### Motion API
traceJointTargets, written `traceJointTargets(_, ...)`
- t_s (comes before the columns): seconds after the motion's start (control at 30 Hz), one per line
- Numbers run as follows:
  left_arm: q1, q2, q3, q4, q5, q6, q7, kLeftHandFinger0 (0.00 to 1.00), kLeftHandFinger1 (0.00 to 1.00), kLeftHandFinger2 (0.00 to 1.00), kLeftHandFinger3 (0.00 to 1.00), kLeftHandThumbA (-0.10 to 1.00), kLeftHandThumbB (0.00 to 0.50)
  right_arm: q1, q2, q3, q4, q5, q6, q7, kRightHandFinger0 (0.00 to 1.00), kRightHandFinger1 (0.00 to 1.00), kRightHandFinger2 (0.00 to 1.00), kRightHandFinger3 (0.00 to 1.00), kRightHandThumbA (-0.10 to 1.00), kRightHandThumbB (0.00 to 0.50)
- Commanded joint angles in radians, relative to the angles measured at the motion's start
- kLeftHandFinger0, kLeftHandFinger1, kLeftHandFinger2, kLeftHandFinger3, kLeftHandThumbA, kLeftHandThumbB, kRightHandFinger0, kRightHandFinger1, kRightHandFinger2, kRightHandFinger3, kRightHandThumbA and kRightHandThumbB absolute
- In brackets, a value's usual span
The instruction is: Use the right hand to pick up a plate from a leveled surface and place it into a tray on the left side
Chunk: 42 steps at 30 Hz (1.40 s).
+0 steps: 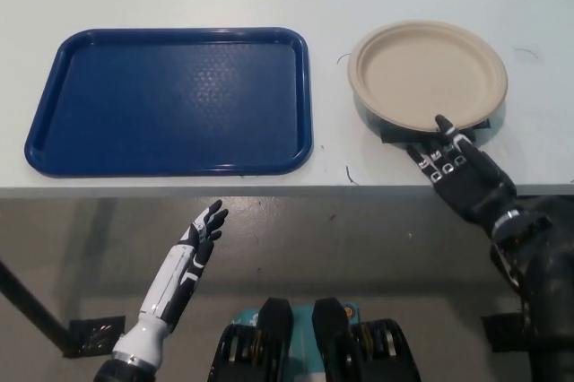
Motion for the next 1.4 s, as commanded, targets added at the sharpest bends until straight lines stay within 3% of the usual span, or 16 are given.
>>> traceJointTargets(0.0,-0.016,0.012,0.007,-0.012,-0.003,-0.038,-0.008,1.00,1.00,1.00,1.00,1.00,0.143,-0.097,0.011,-0.036,0.022,-0.125,-0.021,-0.176,0.00,0.00,0.47,1.00,-0.10,0.031)
traceJointTargets(0.07,-0.022,0.012,0.008,-0.010,0.002,-0.038,-0.005,1.00,1.00,1.00,1.00,1.00,0.154,-0.106,0.020,-0.042,0.016,-0.149,-0.034,-0.184,0.00,0.00,0.60,1.00,-0.10,0.020)
traceJointTargets(0.17,-0.022,0.012,0.008,-0.011,0.003,-0.035,-0.004,1.00,1.00,1.00,1.00,1.00,0.159,-0.106,0.031,-0.053,0.003,-0.165,-0.027,-0.187,0.00,0.01,0.61,1.00,-0.10,0.001)
traceJointTargets(0.47,-0.019,0.016,0.007,-0.013,0.000,-0.038,-0.008,1.00,1.00,1.00,1.00,1.00,0.142,-0.093,0.055,-0.088,-0.013,-0.190,-0.012,-0.173,0.00,0.08,0.65,1.00,-0.10,0.008)
traceJointTargets(0.63,-0.025,0.010,0.009,-0.010,-0.016,-0.029,-0.015,1.00,1.00,1.00,1.00,1.00,0.161,-0.077,0.065,-0.101,-0.067,-0.209,0.001,-0.178,0.00,0.10,0.66,1.00,-0.10,0.010)
traceJointTargets(0.77,-0.025,0.013,0.008,-0.018,0.000,-0.026,-0.010,1.00,1.00,1.00,1.00,1.00,0.155,0.001,0.079,-0.017,-0.279,-0.184,0.004,-0.214,0.00,0.07,0.62,1.00,-0.10,0.003)
traceJointTargets(0.83,-0.024,0.014,0.008,-0.020,0.000,-0.024,-0.011,1.00,1.00,1.00,1.00,1.00,0.152,0.022,0.075,0.012,-0.334,-0.163,0.004,-0.225,0.00,0.07,0.61,0.89,-0.10,0.000)
traceJointTargets(0.87,-0.028,0.016,0.010,-0.021,-0.006,-0.014,-0.015,1.00,1.00,1.00,1.00,1.00,0.167,0.030,0.075,0.029,-0.372,-0.155,0.004,-0.235,0.00,0.07,0.61,0.91,-0.10,0.000)
traceJointTargets(0.9,-0.031,0.017,0.010,-0.020,-0.008,-0.012,-0.017,1.00,1.00,1.00,1.00,1.00,0.174,0.046,0.072,0.056,-0.428,-0.150,0.004,-0.243,0.00,0.10,0.61,0.65,-0.10,0.000)
traceJointTargets(0.93,-0.031,0.017,0.010,-0.020,-0.008,-0.011,-0.017,1.00,1.00,1.00,1.00,1.00,0.175,0.057,0.071,0.072,-0.463,-0.143,0.004,-0.247,0.00,0.14,0.61,0.66,-0.10,0.000)
traceJointTargets(1.0,-0.030,0.018,0.009,-0.021,0.001,-0.014,-0.013,1.00,1.00,1.00,1.00,1.00,0.169,0.085,0.063,0.125,-0.569,-0.127,0.004,-0.275,0.00,0.22,0.62,1.00,-0.10,0.000)
traceJointTargets(1.2,-0.027,0.018,0.008,-0.016,0.003,-0.019,-0.012,1.00,1.00,1.00,1.00,1.00,0.166,0.106,0.022,0.239,-0.728,-0.067,0.004,-0.337,0.00,0.25,0.62,1.00,-0.10,0.000)
traceJointTargets(1.37,-0.029,0.016,0.010,-0.014,0.001,-0.023,-0.010,1.00,1.00,1.00,1.00,1.00,0.162,0.078,0.016,0.297,-0.734,-0.075,0.004,-0.327,0.00,0.37,0.69,1.00,-0.10,0.000)
